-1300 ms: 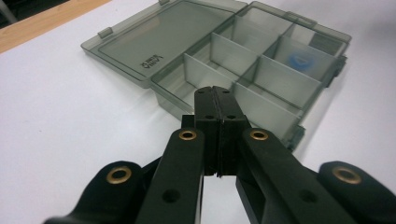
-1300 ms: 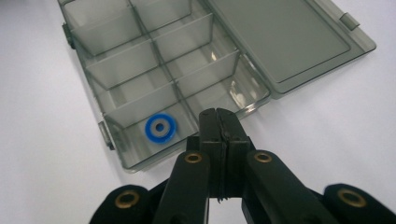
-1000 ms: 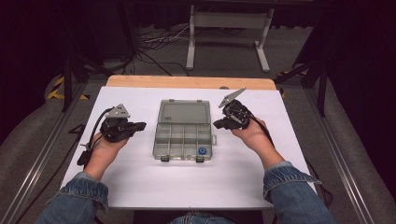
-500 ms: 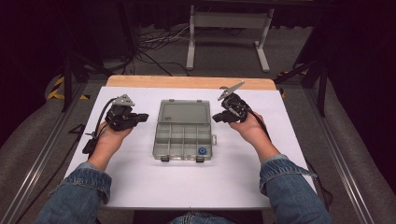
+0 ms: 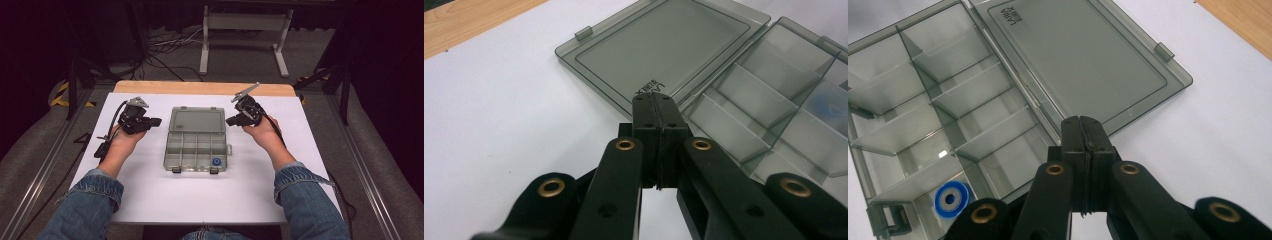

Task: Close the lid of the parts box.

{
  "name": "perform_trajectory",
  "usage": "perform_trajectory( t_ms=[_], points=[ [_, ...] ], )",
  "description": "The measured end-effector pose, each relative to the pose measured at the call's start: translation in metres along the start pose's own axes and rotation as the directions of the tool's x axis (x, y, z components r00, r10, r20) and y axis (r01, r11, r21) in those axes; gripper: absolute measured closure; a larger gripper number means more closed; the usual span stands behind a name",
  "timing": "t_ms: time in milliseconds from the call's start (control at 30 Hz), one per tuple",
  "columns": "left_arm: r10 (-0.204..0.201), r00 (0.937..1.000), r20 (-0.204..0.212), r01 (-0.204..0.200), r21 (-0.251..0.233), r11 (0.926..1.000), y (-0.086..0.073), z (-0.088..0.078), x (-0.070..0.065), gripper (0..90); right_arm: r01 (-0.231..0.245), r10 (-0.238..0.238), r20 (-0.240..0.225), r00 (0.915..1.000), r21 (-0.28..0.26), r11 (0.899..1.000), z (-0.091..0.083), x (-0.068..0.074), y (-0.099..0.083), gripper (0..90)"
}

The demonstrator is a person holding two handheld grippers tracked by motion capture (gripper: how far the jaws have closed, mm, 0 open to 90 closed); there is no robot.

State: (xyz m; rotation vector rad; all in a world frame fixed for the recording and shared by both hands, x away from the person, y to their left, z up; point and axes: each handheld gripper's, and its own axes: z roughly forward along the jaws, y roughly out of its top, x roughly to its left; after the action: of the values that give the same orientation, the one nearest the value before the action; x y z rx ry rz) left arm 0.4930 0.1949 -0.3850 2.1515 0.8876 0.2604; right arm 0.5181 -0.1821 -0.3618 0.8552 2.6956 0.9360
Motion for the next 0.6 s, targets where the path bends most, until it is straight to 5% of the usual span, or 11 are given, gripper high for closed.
perform_trajectory(
  t_ms=[600],
  points=[
    [0.005, 1.0000, 0.000, -0.005, 0.064, 0.9979, -0.001, 0.027, 0.019, 89.4, -0.056, 0.056, 0.001, 0.9985, 0.041, 0.998, 0.024, -0.018, -0.005, 90.0]
  ],
)
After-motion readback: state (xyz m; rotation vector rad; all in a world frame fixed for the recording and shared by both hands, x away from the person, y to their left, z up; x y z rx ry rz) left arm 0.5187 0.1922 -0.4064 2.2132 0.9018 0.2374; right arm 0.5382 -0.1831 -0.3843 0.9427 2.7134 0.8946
